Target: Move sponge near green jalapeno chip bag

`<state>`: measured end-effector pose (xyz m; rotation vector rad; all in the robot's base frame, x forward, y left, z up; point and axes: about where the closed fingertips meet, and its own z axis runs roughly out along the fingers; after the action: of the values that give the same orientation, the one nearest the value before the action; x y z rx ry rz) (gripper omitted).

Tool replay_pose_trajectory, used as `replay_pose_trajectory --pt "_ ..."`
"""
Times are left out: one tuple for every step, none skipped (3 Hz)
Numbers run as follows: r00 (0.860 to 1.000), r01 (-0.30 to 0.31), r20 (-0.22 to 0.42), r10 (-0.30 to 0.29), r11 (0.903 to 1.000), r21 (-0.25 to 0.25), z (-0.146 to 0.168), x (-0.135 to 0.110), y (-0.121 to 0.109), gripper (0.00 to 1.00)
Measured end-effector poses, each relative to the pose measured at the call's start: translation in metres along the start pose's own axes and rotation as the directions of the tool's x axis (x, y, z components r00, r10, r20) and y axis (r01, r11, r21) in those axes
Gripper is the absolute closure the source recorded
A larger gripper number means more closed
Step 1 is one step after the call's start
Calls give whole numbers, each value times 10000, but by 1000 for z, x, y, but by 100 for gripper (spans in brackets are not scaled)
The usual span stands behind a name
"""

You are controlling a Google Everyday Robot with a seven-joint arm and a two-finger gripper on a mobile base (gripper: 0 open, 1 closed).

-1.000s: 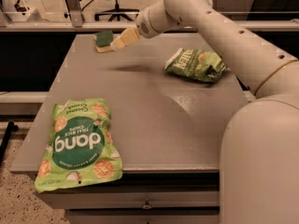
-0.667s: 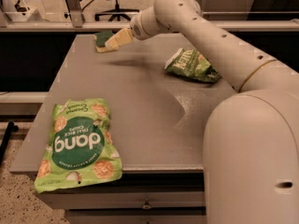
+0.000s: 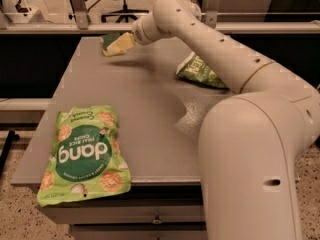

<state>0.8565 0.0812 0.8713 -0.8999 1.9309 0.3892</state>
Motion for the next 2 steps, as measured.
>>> replay_pose_trajectory --pt "9999 60 -88 -62 9996 -277 12 2 6 0" --pt "9997 157 -159 -167 9981 -595 23 3 14 17"
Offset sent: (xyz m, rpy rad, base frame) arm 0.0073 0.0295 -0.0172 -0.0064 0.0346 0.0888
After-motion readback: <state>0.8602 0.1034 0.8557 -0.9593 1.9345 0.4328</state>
